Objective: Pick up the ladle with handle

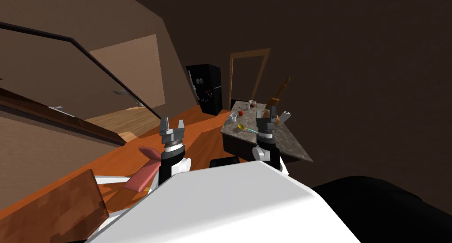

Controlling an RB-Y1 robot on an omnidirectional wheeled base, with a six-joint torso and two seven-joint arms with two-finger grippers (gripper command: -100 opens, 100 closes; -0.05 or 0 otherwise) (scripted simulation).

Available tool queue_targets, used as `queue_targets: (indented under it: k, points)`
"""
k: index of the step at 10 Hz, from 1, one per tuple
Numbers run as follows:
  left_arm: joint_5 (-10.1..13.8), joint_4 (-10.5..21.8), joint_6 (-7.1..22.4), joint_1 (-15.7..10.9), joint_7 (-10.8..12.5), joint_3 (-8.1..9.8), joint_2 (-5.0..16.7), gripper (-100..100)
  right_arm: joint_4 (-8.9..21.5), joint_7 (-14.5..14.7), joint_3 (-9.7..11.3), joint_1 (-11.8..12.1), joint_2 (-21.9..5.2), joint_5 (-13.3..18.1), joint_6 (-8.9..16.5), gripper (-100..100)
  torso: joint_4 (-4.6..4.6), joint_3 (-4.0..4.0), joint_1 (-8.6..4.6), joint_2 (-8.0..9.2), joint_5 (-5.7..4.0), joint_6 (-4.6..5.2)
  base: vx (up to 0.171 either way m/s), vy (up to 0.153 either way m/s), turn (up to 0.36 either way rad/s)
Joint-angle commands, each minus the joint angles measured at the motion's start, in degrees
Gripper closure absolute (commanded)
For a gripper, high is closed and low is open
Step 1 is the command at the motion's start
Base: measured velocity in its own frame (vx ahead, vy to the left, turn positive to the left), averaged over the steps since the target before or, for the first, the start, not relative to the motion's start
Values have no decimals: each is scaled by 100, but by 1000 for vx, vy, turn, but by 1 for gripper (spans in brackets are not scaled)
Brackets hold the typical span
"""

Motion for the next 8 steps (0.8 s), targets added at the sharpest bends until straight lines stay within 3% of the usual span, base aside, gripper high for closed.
queue_targets:
  k: [1,6,7,8]
  points:
    - [0,0,0,0,0,0,0,0,25,261,-22,228,-144,86,-29,-100,0,0,0,0,0,0,-19,-4,195]
    - [0,0,0,0,0,0,0,0,146,1048,-111,967,-451,359,-66,-100,2,5,-5,8,-1,-1,-21,-7,163]
    - [0,0,0,-1,0,0,0,0,146,1119,-111,967,-451,359,-66,-100,1,3,-5,4,-1,-2,4,-7,77]
    - [0,0,0,0,0,0,0,0,185,1326,-135,1162,-526,431,-66,-100,0,0,-4,0,-1,1,7,-3,148]
